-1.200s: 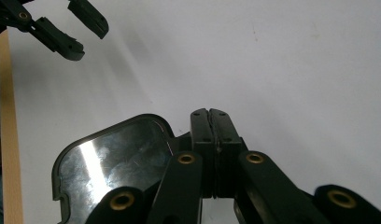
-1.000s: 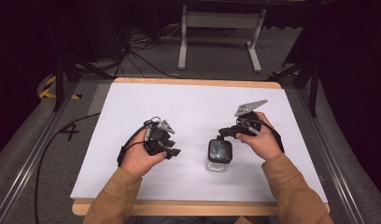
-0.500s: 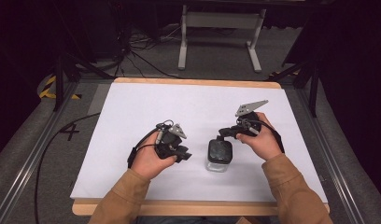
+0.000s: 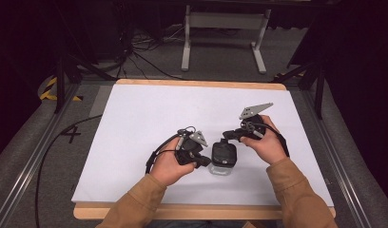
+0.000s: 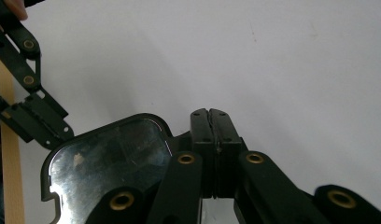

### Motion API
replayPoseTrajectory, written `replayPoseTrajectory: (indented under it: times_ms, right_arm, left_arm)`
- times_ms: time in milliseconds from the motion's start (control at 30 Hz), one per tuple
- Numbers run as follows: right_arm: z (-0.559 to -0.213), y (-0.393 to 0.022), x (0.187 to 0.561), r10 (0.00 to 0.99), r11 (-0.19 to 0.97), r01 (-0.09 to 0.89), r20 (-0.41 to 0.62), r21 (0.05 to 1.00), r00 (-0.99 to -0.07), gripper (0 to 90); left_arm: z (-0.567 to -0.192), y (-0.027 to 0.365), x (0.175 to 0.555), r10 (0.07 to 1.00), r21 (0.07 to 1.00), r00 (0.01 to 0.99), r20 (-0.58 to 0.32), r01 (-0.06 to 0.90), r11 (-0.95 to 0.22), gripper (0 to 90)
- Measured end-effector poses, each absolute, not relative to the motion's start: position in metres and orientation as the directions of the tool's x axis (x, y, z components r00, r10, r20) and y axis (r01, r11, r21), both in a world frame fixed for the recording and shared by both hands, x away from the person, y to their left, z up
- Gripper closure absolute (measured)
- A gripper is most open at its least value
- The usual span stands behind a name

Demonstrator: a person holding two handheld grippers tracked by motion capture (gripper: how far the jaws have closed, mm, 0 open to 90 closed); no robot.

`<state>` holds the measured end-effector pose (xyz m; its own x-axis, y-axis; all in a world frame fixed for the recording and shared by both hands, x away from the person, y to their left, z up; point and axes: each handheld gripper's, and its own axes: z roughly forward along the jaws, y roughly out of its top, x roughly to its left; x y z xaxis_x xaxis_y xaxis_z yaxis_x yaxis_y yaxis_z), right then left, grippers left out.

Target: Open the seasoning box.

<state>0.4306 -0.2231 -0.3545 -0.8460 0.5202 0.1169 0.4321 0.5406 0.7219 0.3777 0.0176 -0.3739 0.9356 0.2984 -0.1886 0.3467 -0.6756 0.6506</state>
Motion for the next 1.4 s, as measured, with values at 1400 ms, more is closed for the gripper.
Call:
replayPoseTrajectory:
  times_ms: [1400]
  right_arm:
    - [-0.404,-0.257,0.329,0.513,0.528,0.425,0.122,0.735,-0.85,90.0]
  left_arm:
    - [-0.349,0.014,0.392,0.353,0.832,0.913,-0.204,0.352,-0.428,89.5]
